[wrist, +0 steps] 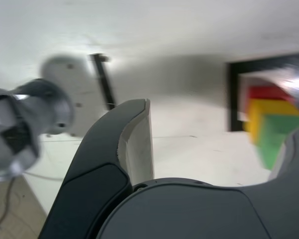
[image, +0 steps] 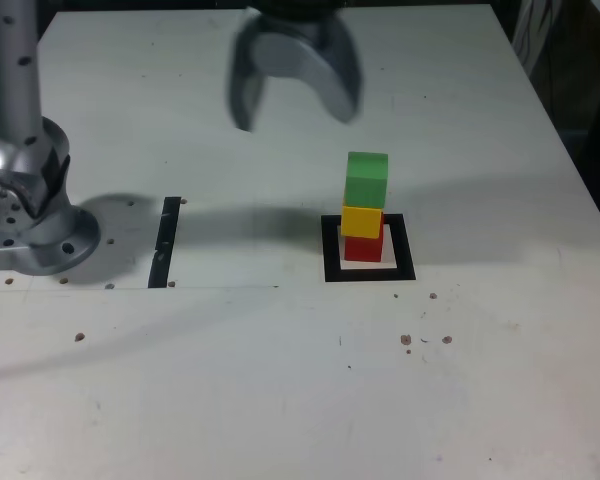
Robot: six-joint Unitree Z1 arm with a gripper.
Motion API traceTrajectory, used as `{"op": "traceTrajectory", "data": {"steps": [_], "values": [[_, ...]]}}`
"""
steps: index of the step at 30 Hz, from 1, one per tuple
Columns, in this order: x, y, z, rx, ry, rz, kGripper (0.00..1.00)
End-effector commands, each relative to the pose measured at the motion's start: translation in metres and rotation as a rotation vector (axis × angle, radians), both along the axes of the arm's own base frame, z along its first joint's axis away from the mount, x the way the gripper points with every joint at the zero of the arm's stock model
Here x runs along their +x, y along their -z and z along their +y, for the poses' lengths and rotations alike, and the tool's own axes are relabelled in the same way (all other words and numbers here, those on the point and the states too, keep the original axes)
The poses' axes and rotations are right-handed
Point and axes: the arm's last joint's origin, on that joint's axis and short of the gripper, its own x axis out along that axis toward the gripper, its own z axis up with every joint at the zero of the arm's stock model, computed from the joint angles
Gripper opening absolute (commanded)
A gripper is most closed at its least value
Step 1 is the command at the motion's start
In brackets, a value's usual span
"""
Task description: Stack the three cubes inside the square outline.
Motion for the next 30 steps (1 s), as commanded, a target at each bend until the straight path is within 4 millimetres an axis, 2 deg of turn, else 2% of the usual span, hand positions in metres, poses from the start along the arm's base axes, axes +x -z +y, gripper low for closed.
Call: {"op": "traceTrajectory", "data": {"steps": [1,5,14,20,25,30], "values": [[-0.057,-0.035,0.009,-0.005,-0.018,-0.131,0.99],[-0.085,-0.016,0.02,-0.01,-0.059,-0.091,0.99],[-0.118,0.058,0.016,-0.09,-0.088,-0.062,0.99],[-0.127,0.089,0.014,-0.116,-0.111,-0.017,0.99],[-0.125,0.107,0.015,-0.099,-0.117,0.059,0.99],[-0.129,0.117,0.009,-0.125,-0.096,0.058,0.99]]}}
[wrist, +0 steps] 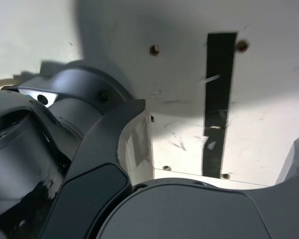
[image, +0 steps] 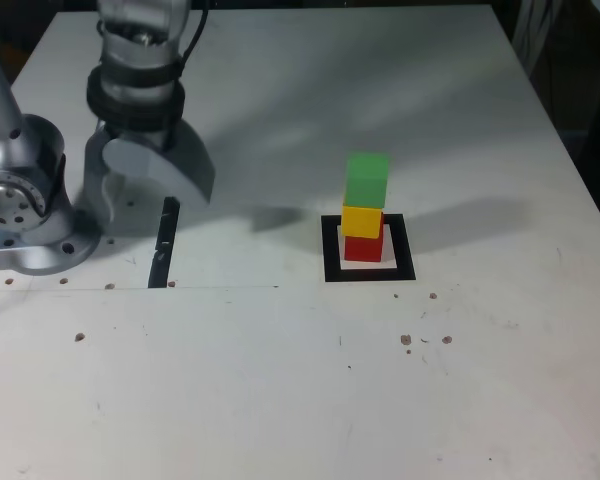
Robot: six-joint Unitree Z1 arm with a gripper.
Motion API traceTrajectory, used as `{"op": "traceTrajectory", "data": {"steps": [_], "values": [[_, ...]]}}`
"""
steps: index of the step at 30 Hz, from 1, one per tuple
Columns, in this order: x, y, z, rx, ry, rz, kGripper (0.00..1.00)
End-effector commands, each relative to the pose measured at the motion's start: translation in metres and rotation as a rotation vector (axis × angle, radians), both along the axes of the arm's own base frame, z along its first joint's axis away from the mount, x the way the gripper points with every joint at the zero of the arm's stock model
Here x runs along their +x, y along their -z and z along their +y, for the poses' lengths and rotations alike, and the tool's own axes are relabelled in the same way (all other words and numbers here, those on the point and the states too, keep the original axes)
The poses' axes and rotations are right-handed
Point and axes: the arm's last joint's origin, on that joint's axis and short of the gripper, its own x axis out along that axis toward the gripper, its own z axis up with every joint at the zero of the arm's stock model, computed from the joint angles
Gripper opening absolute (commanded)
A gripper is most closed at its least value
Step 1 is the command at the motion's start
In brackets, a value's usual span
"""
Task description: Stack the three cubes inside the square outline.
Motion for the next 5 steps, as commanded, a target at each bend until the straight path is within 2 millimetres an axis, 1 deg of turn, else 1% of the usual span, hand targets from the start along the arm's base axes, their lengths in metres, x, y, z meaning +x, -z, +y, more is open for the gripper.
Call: {"op": "traceTrajectory", "data": {"steps": [1,5], "values": [[-0.0051,0.0004,-0.0033,-0.016,0.009,-0.025,0.99],[-0.0111,0.0015,-0.007,-0.035,0.022,-0.047,1.0]]}}
